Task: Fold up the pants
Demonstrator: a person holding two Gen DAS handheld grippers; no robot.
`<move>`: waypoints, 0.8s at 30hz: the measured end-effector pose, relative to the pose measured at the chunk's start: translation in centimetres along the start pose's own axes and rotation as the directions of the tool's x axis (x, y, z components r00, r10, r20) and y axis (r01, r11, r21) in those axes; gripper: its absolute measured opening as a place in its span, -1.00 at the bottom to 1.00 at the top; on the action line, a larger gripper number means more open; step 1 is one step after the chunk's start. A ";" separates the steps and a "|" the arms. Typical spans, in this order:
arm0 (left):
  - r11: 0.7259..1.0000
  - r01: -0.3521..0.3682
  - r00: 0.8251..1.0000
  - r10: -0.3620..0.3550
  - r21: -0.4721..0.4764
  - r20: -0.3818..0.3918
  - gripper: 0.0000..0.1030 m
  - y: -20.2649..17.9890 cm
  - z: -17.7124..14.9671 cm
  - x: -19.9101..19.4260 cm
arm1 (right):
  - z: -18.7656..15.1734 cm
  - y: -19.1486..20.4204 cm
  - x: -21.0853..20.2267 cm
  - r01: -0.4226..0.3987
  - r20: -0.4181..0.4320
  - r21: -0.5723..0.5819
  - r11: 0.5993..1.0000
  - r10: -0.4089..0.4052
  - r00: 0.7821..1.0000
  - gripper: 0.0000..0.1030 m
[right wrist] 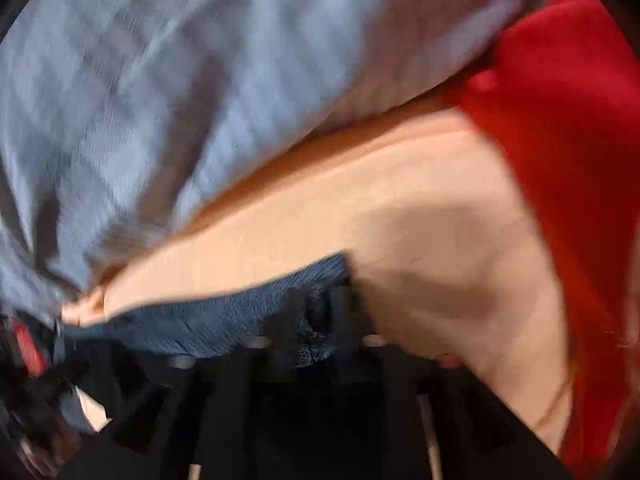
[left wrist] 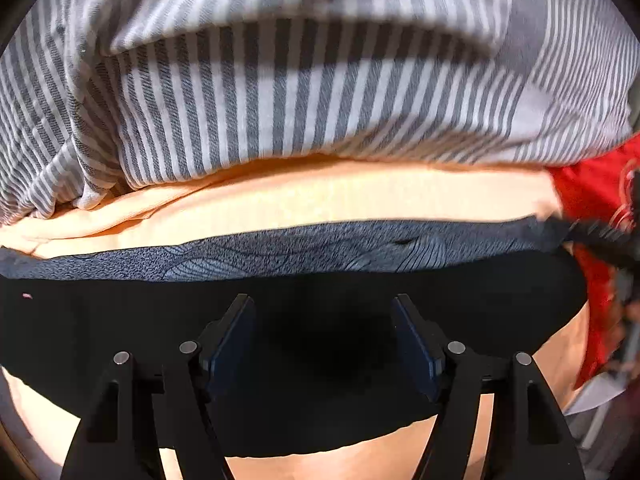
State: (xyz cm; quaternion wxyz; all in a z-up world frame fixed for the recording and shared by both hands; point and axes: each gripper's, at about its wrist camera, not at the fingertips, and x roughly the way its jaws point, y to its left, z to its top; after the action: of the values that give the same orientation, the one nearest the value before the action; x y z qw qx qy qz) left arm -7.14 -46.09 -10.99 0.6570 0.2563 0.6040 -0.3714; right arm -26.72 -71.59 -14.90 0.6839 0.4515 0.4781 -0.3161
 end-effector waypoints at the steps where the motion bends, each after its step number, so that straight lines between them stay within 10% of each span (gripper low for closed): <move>1: 1.000 -0.016 1.000 0.016 0.008 -0.009 0.40 -0.4 0.0 0.5 | 0.0 0.0 -1.0 0.025 0.029 -0.015 1.000 -0.025 0.999 0.30; 4: 0.998 -0.052 0.998 0.053 0.029 -0.024 0.40 -1.8 -0.7 2.5 | -0.8 0.9 -3.7 0.044 0.068 -0.115 0.992 -0.036 0.997 0.27; 8: 0.993 -0.105 0.994 0.107 0.047 -0.037 0.40 -3.4 -1.4 5.1 | -3.6 2.1 -3.6 -0.044 -0.008 -0.174 0.984 0.043 0.999 -0.46; 16: 0.988 -0.150 0.988 0.151 -0.026 0.021 0.84 -2.8 0.4 6.8 | -4.8 3.2 1.9 -0.002 -0.050 -0.241 0.971 -0.010 0.999 -0.57; 20: 0.985 -0.144 0.990 0.144 -0.096 -0.003 0.84 -1.8 1.5 7.0 | -3.2 1.8 -0.3 -0.043 -0.034 -0.112 0.993 0.039 0.999 -0.48; 24: 0.984 -0.145 0.989 0.147 -0.106 0.012 0.84 -1.8 1.5 5.4 | -4.9 -1.2 -4.3 -0.001 0.022 -0.040 0.999 0.002 1.000 0.30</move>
State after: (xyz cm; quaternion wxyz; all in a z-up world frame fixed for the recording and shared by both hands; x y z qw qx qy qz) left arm -7.68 -49.30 -15.91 0.7009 0.2611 0.5959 -0.2925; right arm -31.00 -67.57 -11.88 0.6983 0.4346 0.4763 -0.3108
